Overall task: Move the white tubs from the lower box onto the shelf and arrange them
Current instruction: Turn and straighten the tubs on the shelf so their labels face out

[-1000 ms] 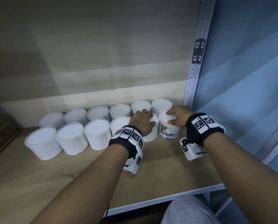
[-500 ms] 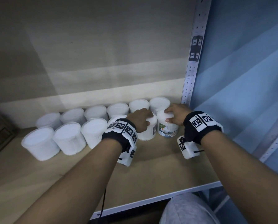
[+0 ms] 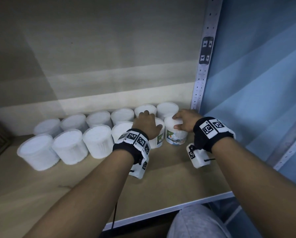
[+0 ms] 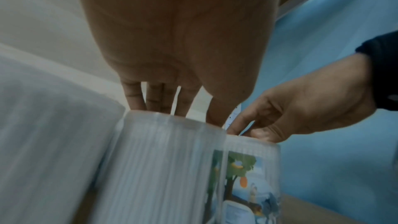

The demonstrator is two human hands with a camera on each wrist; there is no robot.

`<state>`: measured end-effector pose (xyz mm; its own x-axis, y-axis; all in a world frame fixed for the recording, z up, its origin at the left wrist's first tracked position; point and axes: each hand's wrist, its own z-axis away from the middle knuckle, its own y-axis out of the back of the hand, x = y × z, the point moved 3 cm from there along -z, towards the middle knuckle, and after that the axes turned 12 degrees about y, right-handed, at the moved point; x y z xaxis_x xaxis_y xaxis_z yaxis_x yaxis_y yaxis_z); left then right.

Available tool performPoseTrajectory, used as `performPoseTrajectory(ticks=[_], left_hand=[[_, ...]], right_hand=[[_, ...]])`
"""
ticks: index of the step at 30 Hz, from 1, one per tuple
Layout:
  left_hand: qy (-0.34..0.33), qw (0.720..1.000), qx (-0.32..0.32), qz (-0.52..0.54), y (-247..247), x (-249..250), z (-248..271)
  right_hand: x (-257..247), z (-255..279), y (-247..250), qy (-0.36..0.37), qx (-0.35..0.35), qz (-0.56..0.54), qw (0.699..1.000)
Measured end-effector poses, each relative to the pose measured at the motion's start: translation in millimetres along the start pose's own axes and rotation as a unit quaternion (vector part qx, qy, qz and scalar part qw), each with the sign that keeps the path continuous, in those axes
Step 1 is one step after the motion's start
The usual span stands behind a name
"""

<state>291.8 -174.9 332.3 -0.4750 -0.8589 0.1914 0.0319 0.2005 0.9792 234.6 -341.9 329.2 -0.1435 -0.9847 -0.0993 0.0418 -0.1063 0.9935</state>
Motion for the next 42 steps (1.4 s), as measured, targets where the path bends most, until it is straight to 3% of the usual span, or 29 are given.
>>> performPoseTrajectory(ticks=[16,19,21,23,30,42], left_hand=[[-0.066,0.984,-0.155,0.063,16.3,-0.6,0.6],[-0.043,0.99,-0.094,0.095,15.8,-3.2,-0.6],[-0.014,0.997,-0.024,0.075,12.1,-3.2,-0.8],[0.008,0.999,-0.002,0.041,6.0,-1.3,-0.2],[0.007,1.0,-0.011,0.015,-1.6,1.0,-5.1],[-0.054,0.993,-0.097,0.026,7.0,-3.1,-8.5]], right_hand=[[2.1,-1.7,-1.9,-0.003,0.002,-0.004,1.0],[2.7,-1.0,-2.3,-0.002,0.007,-0.007,1.0],[3.1,-0.7,-2.2,-0.002,0.008,-0.01,1.0],[3.1,-0.3,-2.2,-0.001,0.01,-0.013,1.0],[2.7,-0.9,-3.5,-0.001,0.008,-0.01,1.0],[0.8,2.3,-1.7,-0.005,0.013,-0.025,1.0]])
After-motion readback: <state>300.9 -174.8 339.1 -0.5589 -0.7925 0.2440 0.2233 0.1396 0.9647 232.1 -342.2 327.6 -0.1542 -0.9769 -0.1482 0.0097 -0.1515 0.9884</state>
